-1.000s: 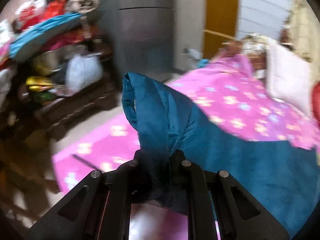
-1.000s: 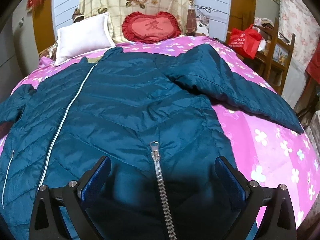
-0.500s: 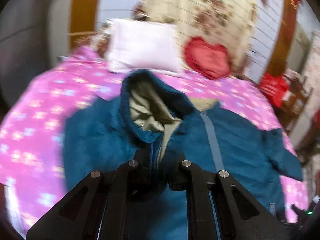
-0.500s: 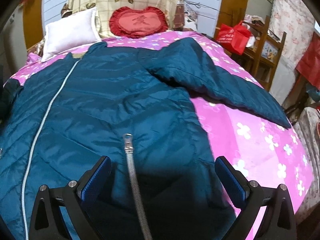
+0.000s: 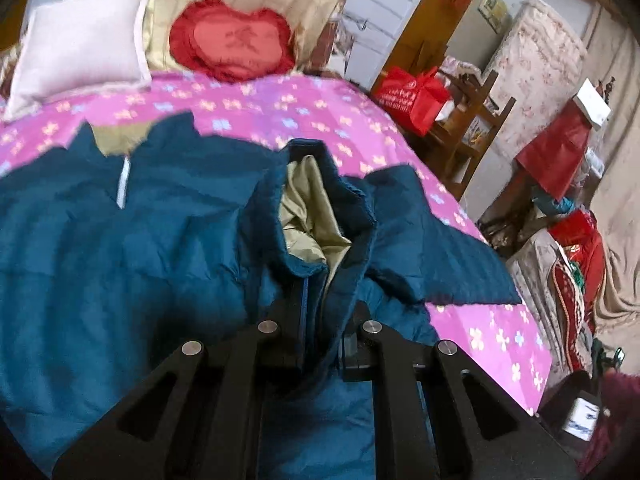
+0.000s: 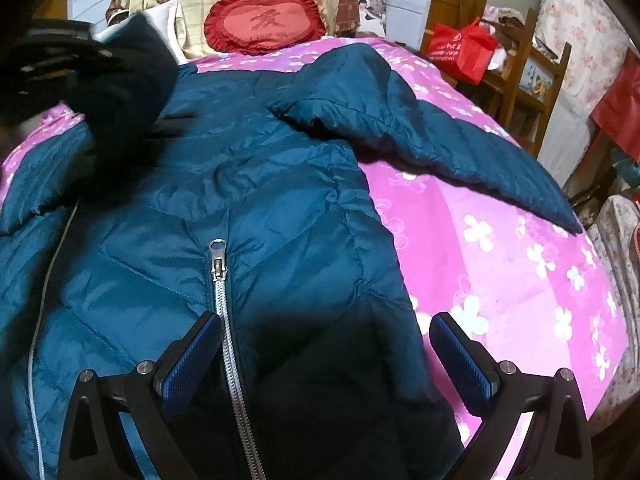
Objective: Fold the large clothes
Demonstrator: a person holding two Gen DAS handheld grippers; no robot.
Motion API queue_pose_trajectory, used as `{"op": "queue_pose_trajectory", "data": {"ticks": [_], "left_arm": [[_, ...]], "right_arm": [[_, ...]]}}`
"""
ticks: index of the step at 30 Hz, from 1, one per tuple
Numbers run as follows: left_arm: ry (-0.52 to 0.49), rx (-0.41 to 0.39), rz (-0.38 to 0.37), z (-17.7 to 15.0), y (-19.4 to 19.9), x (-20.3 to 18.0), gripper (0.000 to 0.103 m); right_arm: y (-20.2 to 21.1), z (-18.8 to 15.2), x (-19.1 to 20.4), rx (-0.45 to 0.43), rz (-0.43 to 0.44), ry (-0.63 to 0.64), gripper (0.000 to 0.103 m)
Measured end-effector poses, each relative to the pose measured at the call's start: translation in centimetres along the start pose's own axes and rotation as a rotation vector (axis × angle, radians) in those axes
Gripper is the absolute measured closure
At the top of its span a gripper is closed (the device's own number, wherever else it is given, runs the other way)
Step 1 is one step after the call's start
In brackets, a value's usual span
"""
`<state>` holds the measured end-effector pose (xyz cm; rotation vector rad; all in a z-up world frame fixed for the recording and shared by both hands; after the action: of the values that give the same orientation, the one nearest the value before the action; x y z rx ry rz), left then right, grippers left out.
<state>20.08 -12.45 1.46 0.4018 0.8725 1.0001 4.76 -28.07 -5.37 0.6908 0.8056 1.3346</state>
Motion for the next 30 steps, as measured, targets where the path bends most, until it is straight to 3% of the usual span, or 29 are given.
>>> {"op": "queue_pose_trajectory", "data": {"ticks": [4, 7, 8, 12, 19, 22, 25, 27, 30], "left_arm": [[0.03, 0.05, -0.03, -2.3, -1.7, 1.7, 0.09], [0.056, 0.076, -0.055, -3.4, -2.5, 2.0, 0.066], [0.065, 0.08, -0.067, -3.8, -2.5, 1.9, 0.052], [0.064, 0.096, -0.117, -4.4, -1.1, 1.6, 0.036], [0.063, 0.094, -0.136, -5.7, 4.8, 4.3, 0.034], [0.051, 0.02, -0.02, -5.7, 7.9, 7.2, 0.034], [0.058, -0.089, 0.218, -5.2, 11.4, 11.6, 0.034], [0.125, -0.173, 0.388, -4.7, 13.7, 15.7, 0.034], [0.232, -0.215, 0.53, -4.6, 15.3, 20.4, 0.034]], "right_arm": [[-0.1, -0.1, -0.5, 0.009, 0.025, -0.025, 0.0], [-0.1, 0.0, -0.5, 0.006, 0.013, -0.022, 0.0], [-0.2, 0.0, -0.5, 0.007, 0.011, -0.02, 0.0], [-0.3, 0.0, -0.2, 0.007, 0.004, -0.018, 0.0], [0.9, 1.1, 0.2, -0.06, 0.026, -0.059, 0.0], [1.5, 1.5, 0.6, -0.098, 0.054, -0.078, 0.0], [1.3, 2.1, 1.3, -0.122, 0.085, -0.079, 0.0], [1.5, 3.3, 2.2, -0.167, 0.098, -0.051, 0.0], [2.1, 6.5, 4.9, -0.235, 0.079, 0.034, 0.0]]}}
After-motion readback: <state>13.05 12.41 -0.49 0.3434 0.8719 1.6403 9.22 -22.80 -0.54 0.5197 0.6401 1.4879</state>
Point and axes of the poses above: each gripper's, at about its wrist camera, not at the fingertips, and y roughly against the way its jaws point, x to its left, z to its top, the point moved 3 cm from there along -y, roughly the way its jaws point, and after that the axes turned 4 degrees about y, right-handed, at the moved point
